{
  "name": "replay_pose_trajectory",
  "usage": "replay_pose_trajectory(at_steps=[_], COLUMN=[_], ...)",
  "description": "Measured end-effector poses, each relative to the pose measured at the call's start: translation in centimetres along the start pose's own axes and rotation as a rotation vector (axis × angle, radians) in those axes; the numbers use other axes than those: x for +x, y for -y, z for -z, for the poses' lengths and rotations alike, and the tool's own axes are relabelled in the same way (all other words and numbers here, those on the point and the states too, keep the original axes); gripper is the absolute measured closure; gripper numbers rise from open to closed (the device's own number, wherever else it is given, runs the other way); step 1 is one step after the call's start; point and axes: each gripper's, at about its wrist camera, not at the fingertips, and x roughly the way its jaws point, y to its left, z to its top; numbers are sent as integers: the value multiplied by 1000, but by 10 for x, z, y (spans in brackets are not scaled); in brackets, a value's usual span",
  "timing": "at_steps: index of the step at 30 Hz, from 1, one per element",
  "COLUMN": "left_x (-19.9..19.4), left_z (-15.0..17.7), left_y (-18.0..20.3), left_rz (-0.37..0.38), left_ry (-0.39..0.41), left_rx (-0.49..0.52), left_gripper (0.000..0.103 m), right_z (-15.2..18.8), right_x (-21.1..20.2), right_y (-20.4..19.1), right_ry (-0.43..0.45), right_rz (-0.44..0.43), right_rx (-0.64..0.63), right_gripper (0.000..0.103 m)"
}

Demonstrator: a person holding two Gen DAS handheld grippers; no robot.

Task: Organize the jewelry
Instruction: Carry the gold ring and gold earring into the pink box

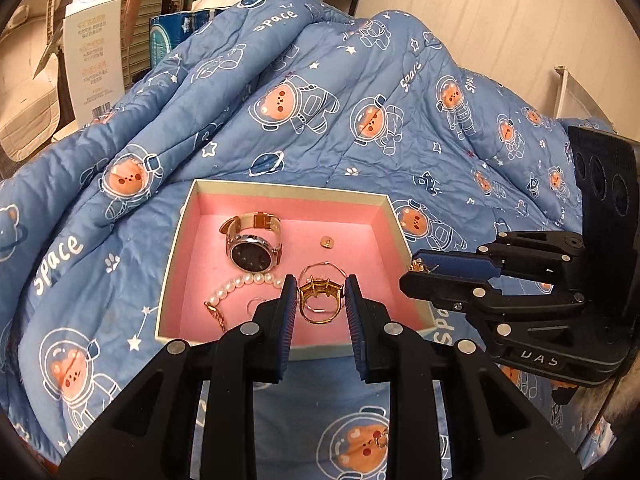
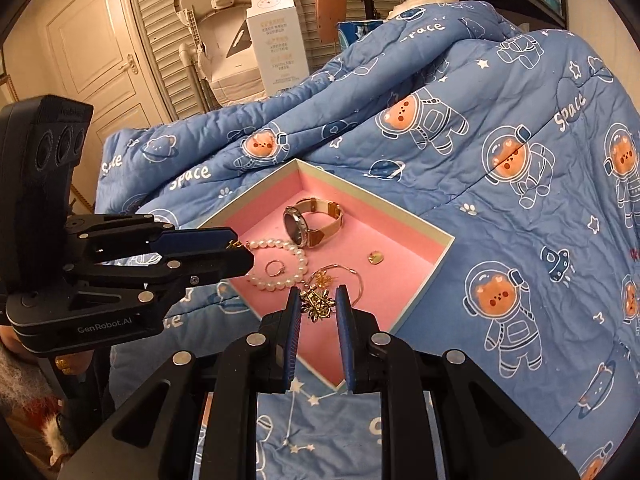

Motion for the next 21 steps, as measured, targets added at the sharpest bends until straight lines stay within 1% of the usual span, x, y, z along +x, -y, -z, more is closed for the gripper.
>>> replay_pose_trajectory(at_steps=[3,7,11,15,18,21], left_x=[17,42,64,86,98,109], left_z=[-16,-35,-50,-56,-58,-57], left_y=[-2,-3,0,3,5,6], left_rz=[-11,-6,2,12,41,15], left_ry=[-26,-73,-112,-153,-186,-211], left_rx=[22,40,78,106,123,150], left_gripper=[78,78,78,78,78,78], right_z=[-5,-10,-12,-13,-13,-12], right_x=[12,28,41,51,57,62], right_y=[2,1,5,8,8,8], right_ry=[-25,-63,-95,-122,-135,-148], right_rz=[6,24,7,-4,-48,-53], right_rx=[-27,-82,-90,-81,-82,-88], right_gripper=[86,86,86,86,86,86])
